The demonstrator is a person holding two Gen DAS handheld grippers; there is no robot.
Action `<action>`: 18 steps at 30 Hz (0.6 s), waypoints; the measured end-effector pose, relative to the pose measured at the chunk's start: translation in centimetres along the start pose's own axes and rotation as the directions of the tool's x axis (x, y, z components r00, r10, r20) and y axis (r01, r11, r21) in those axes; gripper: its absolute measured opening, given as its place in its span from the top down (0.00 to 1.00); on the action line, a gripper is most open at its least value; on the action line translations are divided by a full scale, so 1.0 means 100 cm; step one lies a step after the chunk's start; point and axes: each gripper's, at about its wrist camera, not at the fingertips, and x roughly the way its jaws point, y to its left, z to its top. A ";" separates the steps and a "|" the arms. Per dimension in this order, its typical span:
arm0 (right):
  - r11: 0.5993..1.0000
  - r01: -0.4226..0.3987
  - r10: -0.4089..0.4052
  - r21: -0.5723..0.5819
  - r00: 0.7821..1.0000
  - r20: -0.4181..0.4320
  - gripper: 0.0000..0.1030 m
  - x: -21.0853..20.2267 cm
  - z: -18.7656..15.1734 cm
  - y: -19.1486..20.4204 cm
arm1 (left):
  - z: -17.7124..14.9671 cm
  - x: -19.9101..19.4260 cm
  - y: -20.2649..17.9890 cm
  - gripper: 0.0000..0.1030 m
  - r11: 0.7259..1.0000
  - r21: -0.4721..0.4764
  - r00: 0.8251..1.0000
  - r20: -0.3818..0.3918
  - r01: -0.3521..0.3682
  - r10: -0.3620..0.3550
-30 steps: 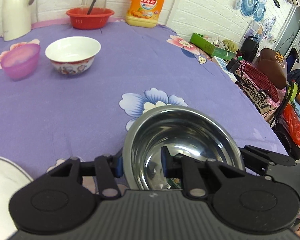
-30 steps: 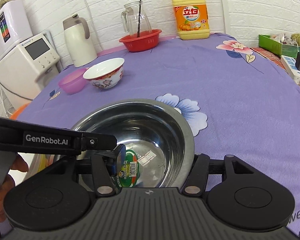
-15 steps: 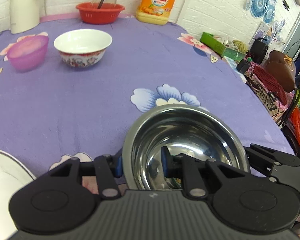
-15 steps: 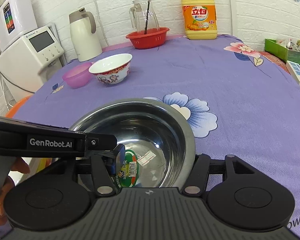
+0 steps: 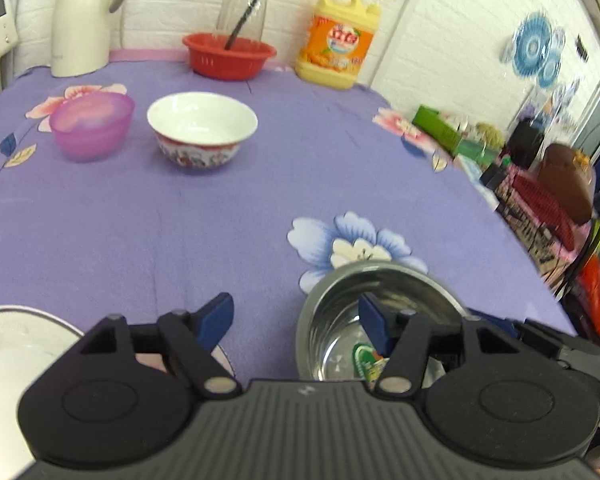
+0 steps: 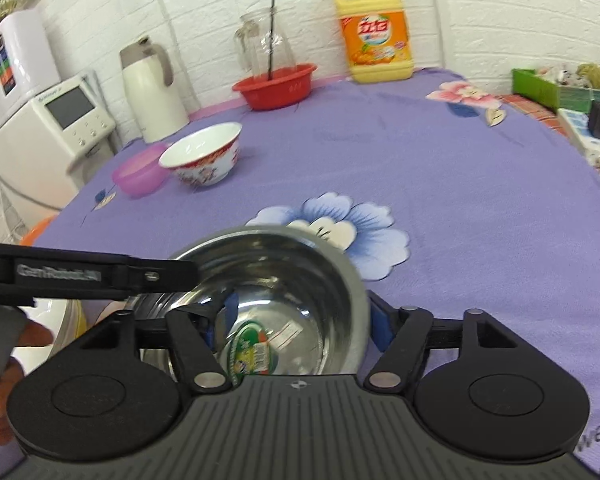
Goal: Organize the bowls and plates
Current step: 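Set the steel bowl down and open both tools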
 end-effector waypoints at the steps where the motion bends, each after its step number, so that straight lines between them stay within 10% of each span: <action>1: 1.000 0.002 -0.002 0.010 1.000 0.008 0.00 -0.002 0.001 -0.002 | 0.002 -0.005 0.002 0.39 1.000 -0.009 1.000 0.017 0.000 0.000; 18: 0.998 -0.054 0.055 -0.015 0.994 0.094 0.00 -0.035 0.020 0.018 | -0.001 -0.106 0.039 0.30 0.994 -0.096 0.970 0.231 -0.055 0.076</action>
